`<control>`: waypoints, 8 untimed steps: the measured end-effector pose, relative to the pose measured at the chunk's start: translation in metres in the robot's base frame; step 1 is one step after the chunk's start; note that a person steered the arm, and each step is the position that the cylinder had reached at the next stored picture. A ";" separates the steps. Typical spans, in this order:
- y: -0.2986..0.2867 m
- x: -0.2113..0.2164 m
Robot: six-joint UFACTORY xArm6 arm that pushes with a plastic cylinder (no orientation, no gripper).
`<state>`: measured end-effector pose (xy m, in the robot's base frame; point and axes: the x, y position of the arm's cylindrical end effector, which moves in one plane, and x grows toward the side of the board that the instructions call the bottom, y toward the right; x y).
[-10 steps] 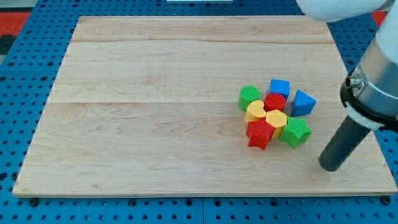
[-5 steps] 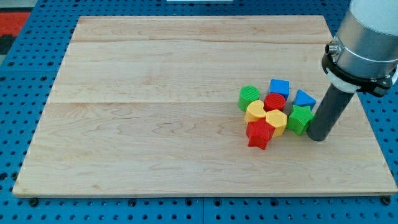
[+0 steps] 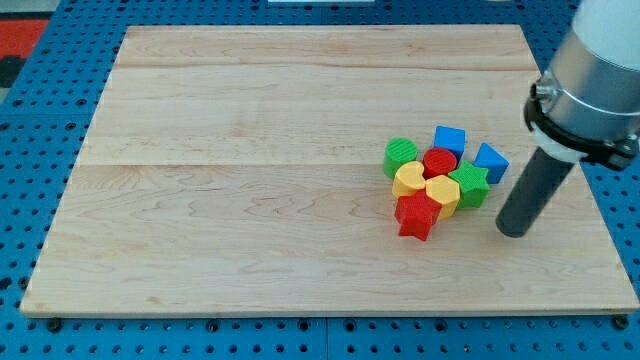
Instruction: Slide the green star into the group of blocks
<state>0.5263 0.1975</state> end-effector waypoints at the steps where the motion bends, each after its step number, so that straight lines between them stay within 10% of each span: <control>1: 0.051 -0.027; 3: 0.047 -0.100; 8: -0.026 -0.120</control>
